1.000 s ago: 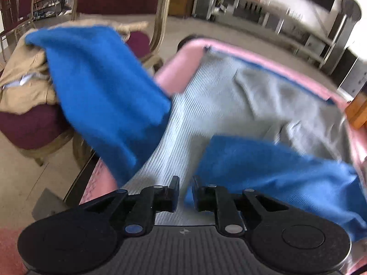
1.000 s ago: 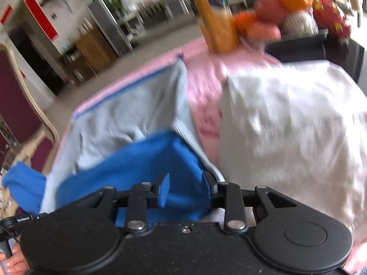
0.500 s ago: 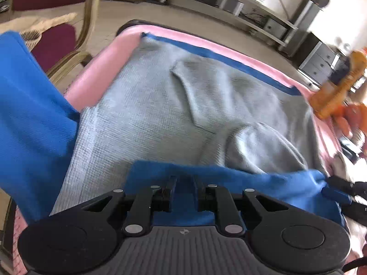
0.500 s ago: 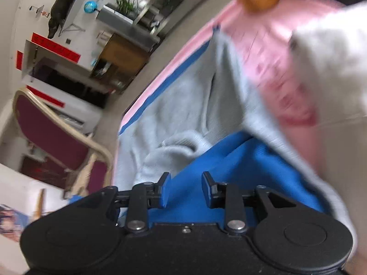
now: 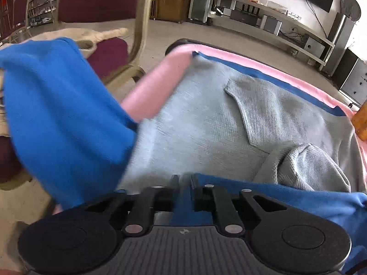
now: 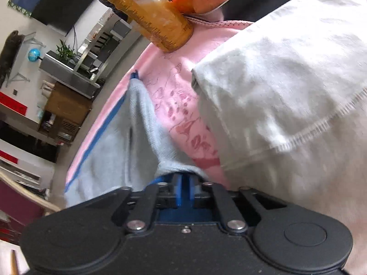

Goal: Fold clothes

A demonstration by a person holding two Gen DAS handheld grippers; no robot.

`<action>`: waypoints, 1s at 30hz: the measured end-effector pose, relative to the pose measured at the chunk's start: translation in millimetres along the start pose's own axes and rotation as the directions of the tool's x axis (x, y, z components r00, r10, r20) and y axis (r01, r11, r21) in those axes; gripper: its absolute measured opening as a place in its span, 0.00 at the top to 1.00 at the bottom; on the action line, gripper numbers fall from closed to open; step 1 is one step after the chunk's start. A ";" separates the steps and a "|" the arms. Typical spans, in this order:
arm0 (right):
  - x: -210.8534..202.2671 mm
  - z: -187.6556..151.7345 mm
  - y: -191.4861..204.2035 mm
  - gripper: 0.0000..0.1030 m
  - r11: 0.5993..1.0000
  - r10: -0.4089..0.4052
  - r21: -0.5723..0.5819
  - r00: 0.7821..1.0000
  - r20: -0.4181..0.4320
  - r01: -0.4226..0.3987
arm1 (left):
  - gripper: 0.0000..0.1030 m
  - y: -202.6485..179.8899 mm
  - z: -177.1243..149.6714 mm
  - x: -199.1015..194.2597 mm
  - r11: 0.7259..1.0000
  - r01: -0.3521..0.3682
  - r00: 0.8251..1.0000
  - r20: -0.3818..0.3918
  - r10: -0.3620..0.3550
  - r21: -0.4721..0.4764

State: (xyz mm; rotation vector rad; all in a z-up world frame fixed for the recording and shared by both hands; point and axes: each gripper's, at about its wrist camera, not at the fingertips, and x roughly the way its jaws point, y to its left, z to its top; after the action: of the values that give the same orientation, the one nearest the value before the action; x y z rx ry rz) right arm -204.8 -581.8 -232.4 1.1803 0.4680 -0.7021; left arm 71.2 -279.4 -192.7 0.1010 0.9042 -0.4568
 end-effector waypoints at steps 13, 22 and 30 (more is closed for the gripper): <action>-95.7 -33.2 21.2 0.53 0.946 0.018 -0.323 0.996 0.090 0.012 | 0.83 34.2 -39.6 -44.1 0.996 0.092 0.991 -0.101 -0.092 -0.005; -56.6 -49.4 17.7 0.65 0.957 0.064 -0.274 0.989 -0.131 -0.098 | 0.84 17.0 -40.3 -36.1 0.995 0.091 0.996 -0.022 -0.090 0.042; -32.7 -53.2 4.8 0.70 0.973 -0.056 -0.229 0.978 -0.203 0.008 | 0.73 18.1 -42.7 -10.0 0.998 0.055 0.993 -0.110 -0.051 0.038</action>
State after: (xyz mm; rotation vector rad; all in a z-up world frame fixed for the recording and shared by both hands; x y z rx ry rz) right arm -222.9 -522.3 -224.7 1.0351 0.7260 -0.5384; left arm 42.2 -248.0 -213.3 0.1411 1.0069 -0.5234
